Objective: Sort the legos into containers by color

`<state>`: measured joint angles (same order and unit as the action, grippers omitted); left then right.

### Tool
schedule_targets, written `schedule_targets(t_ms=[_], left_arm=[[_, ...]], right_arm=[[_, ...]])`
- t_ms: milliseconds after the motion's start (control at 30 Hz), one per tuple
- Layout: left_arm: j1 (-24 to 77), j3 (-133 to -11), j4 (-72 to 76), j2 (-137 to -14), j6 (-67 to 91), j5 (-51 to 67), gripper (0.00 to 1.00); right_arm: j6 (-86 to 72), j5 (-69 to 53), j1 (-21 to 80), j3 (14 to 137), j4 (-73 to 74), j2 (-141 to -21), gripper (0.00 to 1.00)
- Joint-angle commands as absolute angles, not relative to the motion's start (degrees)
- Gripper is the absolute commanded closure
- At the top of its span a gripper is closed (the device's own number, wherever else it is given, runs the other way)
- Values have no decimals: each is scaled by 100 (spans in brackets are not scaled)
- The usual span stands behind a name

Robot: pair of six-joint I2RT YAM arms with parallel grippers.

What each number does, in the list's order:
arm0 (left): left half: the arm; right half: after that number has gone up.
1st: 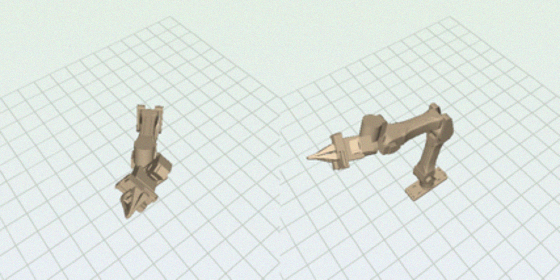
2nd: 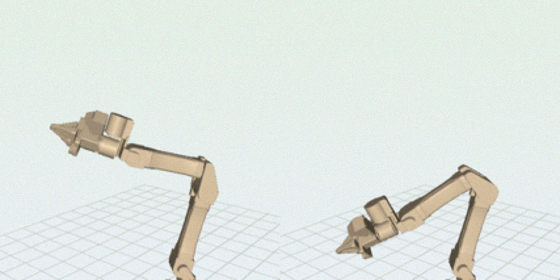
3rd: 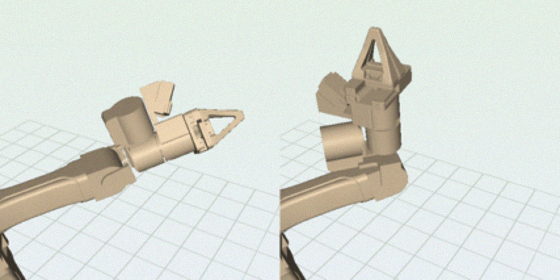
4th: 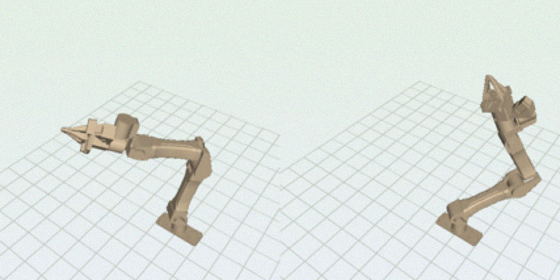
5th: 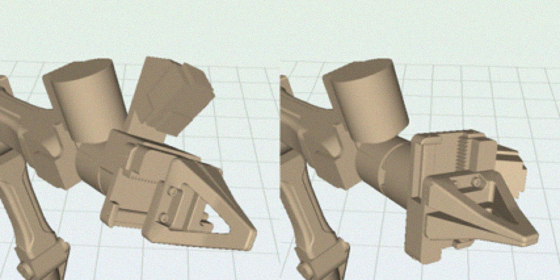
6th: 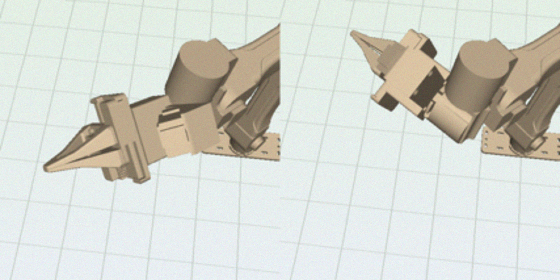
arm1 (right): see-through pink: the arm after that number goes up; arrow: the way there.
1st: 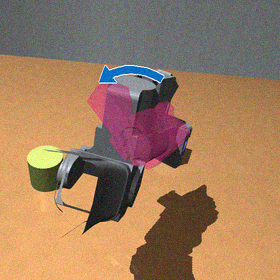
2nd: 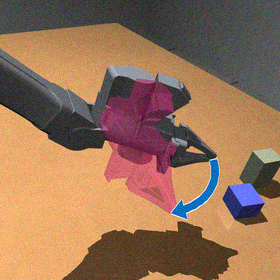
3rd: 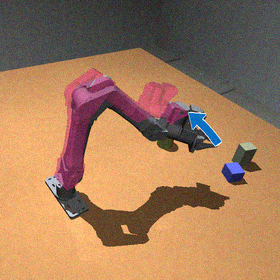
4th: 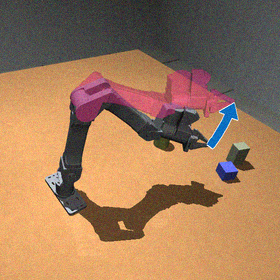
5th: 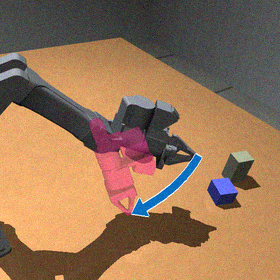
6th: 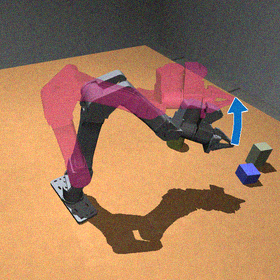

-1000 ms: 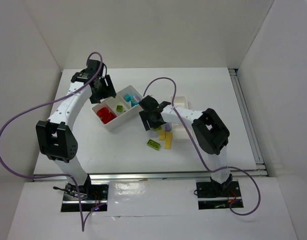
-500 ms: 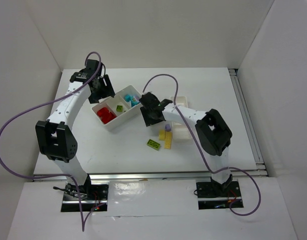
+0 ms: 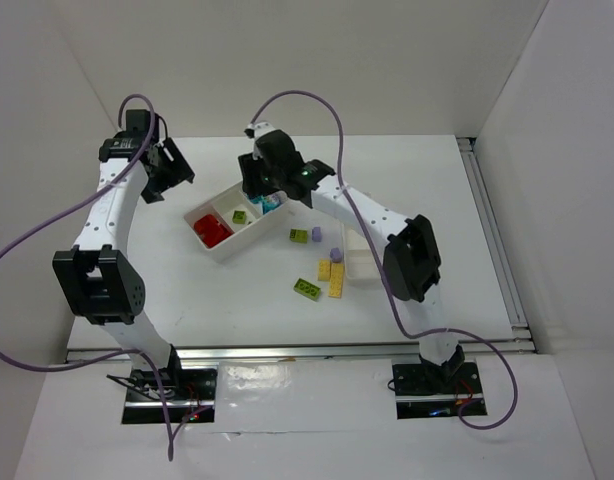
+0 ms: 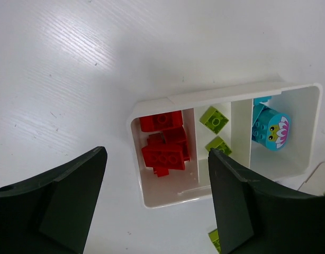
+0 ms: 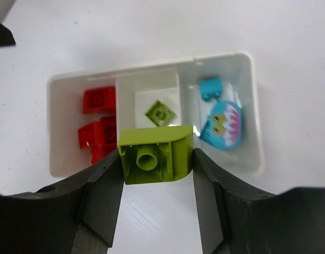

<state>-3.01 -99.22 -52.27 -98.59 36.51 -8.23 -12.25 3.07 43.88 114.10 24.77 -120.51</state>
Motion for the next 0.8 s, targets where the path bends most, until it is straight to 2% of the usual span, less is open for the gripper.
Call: schedule_targets(t_ms=[0,100,167,200,233,300,400,567,633,767], left_arm=[[-343,-10002,-5317,-9571,3779,-712,13],[-396,-10002,-5317,-9571,3779,-712,13],[-396,-10002,-5317,-9641,3779,-660,13],[-396,-10063,-5317,-9642,3779,-659,13],[-396,-10063,-5317,-9642,3718,-659,13],[-396,-10134,-5317,-9694,3666,-659,13],[-448,-10134,-5370,-9694,3665,-712,13],[-448,-9994,-5318,-9642,3665,-712,13],[-500,-9923,-5317,-9642,3665,-712,13],[-501,-9871,-5265,-9642,3665,-650,13]], right_arm=[[-1037,-175,4500,12215,2311,-12699,67],[-976,-448,4553,12672,2312,-13104,63],[-976,-624,4553,12901,2312,-13297,56],[-976,-685,4553,13076,2364,-13420,35],[-976,-686,4553,13078,2364,-13421,24],[-1028,-633,4553,13000,2364,-13264,12],[-1028,-81,4553,12763,2364,-12747,13],[-1273,1036,4501,10612,1943,-11279,38],[-1379,1037,4448,9500,1890,-10543,38],[-1380,495,4447,8097,2196,-9836,23]])
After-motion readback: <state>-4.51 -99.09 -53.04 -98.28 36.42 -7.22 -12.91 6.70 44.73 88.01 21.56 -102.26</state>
